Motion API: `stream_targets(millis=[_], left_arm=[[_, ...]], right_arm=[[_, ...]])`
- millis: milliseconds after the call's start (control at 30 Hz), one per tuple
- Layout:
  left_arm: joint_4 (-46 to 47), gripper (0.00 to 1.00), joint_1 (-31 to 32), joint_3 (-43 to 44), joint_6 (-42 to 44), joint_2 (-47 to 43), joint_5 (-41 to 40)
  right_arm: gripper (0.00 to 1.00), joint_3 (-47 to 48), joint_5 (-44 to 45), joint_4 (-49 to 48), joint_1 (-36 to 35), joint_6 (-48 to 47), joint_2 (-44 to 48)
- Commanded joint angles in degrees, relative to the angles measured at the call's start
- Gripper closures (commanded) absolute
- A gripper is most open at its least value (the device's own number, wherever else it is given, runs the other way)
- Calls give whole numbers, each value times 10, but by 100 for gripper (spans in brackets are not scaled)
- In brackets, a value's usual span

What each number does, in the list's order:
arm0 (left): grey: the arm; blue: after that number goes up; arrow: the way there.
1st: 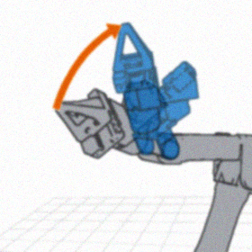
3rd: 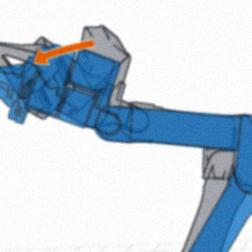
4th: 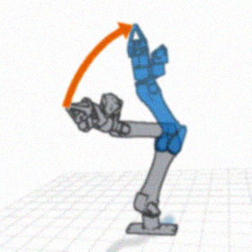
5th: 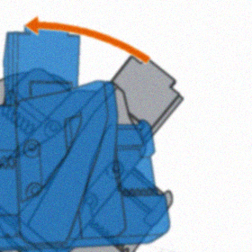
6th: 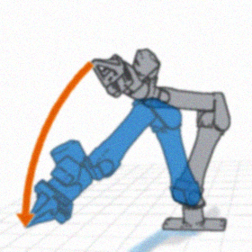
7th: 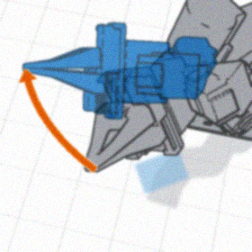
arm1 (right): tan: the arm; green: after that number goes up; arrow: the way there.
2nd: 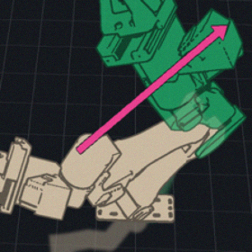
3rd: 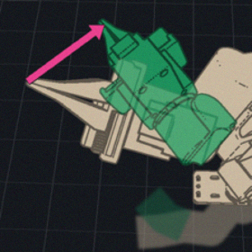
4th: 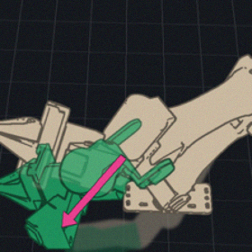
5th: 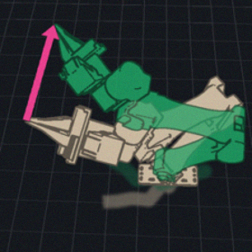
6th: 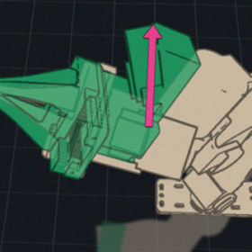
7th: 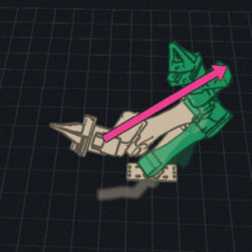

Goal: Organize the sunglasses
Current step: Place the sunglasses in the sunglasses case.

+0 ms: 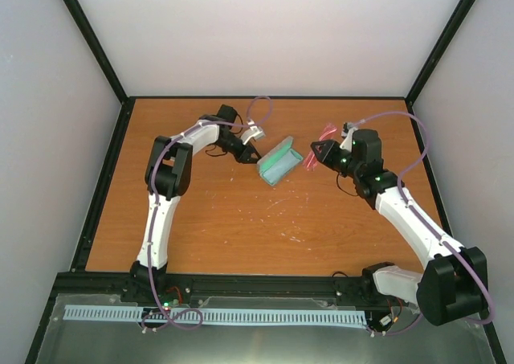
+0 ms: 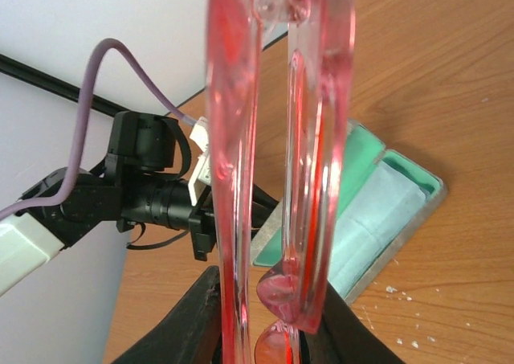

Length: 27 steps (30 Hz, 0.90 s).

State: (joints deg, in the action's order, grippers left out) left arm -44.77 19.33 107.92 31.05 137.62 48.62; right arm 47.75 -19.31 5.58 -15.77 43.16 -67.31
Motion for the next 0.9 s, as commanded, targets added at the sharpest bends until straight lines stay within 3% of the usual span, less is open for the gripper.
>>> stream_targets(millis=[0,333,467,867], left_arm=[[4,87,6,-11,-9,-12,27],[44,86,30,-43,-53,-30,59],[51,86,35,-39,-60,-31,63],[43,86,17,-50,-27,-43,14]], right_arm=[[76,-12,12,-9,2,8,-10],[76,-6,-30,-42,2,4,-85],[76,7,-95,-64,1,-21,-139],[77,145,-223,63,-5,-230,-296]])
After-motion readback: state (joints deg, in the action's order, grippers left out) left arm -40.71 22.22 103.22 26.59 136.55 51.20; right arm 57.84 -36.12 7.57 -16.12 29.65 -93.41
